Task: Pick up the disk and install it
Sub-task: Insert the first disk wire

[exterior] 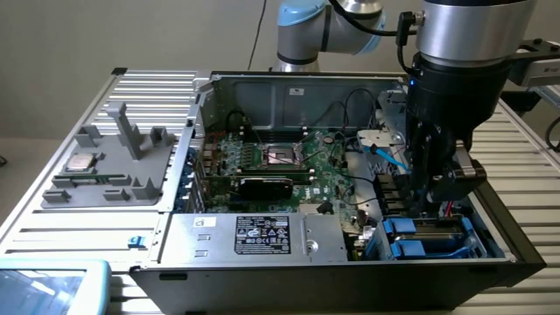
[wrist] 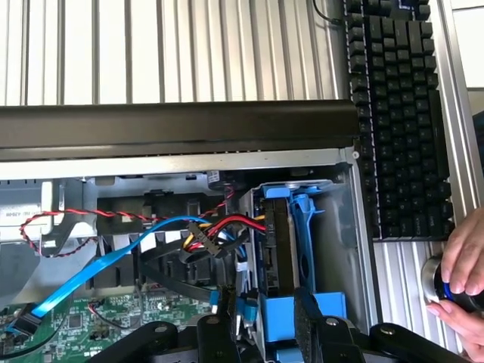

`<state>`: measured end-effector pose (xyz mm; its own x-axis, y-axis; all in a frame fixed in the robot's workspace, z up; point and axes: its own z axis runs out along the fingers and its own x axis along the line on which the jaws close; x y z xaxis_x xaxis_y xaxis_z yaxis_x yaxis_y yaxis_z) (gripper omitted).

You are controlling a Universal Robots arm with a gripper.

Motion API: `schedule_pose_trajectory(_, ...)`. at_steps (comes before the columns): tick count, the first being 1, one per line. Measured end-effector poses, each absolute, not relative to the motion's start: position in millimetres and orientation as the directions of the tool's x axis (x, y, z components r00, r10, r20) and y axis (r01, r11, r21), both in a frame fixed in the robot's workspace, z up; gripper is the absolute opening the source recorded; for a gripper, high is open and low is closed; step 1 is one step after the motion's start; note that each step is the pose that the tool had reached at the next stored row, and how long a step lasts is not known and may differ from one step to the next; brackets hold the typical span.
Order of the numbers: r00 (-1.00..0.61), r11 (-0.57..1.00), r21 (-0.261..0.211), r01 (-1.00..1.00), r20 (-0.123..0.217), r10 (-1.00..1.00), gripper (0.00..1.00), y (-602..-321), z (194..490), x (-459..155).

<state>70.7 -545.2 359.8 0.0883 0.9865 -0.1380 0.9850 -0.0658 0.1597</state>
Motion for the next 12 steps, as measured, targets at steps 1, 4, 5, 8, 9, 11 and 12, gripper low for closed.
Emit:
schedule_pose_trajectory(1,0.088,-0.066,0.160,0.985,-0.135,0.987,0.43,-545.4,359.8,70.7)
schedule_pose_trajectory(4,0.088,-0.067,0.159,0.985,-0.132,0.987,0.43,-547.0,359.8,70.7)
schedule_pose_trajectory(5,0.088,-0.067,0.159,0.985,-0.132,0.987,0.43,-547.7,359.8,70.7)
schedule_pose_trajectory(8,0.088,-0.067,0.159,0.985,-0.131,0.987,0.43,-548.9,359.8,70.7)
schedule_pose_trajectory(9,0.088,-0.067,0.159,0.985,-0.131,0.987,0.43,-549.0,359.8,70.7)
schedule_pose_trajectory(11,0.088,-0.067,0.159,0.985,-0.129,0.988,0.43,-549.2,359.9,70.7)
schedule_pose_trajectory(12,0.088,-0.068,0.159,0.985,-0.127,0.988,0.43,-549.3,359.8,70.7)
